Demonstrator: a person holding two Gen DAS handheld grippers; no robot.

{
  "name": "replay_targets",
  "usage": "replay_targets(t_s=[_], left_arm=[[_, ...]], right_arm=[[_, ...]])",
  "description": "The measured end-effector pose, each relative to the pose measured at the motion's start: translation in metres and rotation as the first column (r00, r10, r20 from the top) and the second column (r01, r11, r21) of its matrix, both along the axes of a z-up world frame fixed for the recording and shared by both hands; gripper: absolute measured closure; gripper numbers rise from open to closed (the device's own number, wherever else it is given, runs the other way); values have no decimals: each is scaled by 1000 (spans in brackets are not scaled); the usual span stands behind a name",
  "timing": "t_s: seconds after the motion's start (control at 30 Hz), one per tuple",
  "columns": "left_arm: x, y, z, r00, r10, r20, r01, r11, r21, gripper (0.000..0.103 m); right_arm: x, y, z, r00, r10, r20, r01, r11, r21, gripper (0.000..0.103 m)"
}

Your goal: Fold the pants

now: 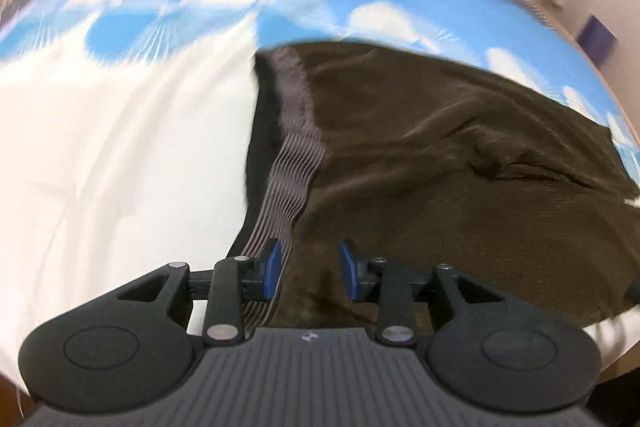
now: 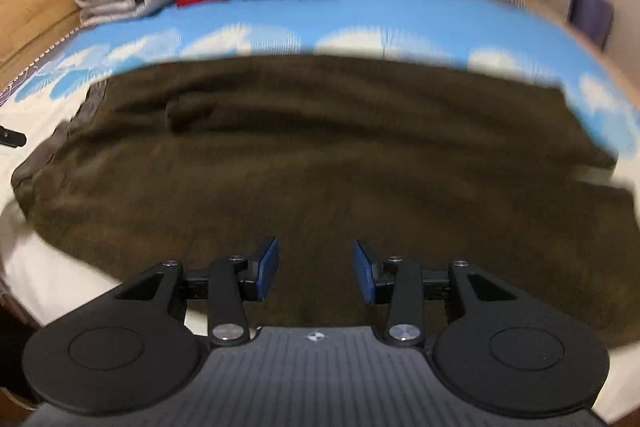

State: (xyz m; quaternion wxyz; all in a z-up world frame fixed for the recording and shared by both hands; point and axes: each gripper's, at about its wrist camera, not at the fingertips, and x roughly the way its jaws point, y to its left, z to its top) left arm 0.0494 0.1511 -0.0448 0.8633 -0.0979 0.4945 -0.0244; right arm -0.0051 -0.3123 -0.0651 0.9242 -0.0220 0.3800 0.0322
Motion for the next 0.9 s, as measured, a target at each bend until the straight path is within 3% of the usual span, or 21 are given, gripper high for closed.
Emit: replay_targets(t_s=[0.07,0.1,0.17,0.2,0.3,0.43,0.63,0.67,0.77,0.83,0.9], left_arm=[[0,4,-2,1000,10,-5,-10,1000,-1,57],[0,5,-3,1000,20,-8,-20,1000,10,48],[3,7,-8,998,45,-34,-44,999,28,42],[5,9,-10,998,54,-46,-53,998,25,42],[9,13,-19,995,72,-66,-71,997,20,42],[15,7,-26,995,60,-84,-57,998,41,37],[23,-7,-37,996,18,-92,-7,994,113,36],[24,-7,-39,995,20,-94,-8,993,121,36],[25,-10,-43,994,14,-110,2,989,148,37],[24,-14,-45,993,-3,-119,25,982,186,43],[23,-18,-47,992,-17,-122,47,970,241,63]], right_arm=[[-3,11,-15,997,50,-66,-52,998,-37,58],[-5,19,-19,993,89,-78,-95,992,-82,55],[-8,31,-25,987,141,-80,-151,978,-146,45],[-9,36,-31,982,164,-97,-178,970,-166,40],[-12,47,-50,967,194,-168,-232,940,-251,39],[-14,56,-59,961,215,-172,-262,906,-333,37],[-2,49,-59,967,199,-158,-243,911,-334,37],[-2,49,-59,966,206,-154,-247,907,-341,40],[0,52,-60,954,251,-163,-292,900,-324,66],[-1,55,-60,944,286,-167,-326,885,-331,77],[-5,56,-61,936,310,-168,-350,870,-348,84]])
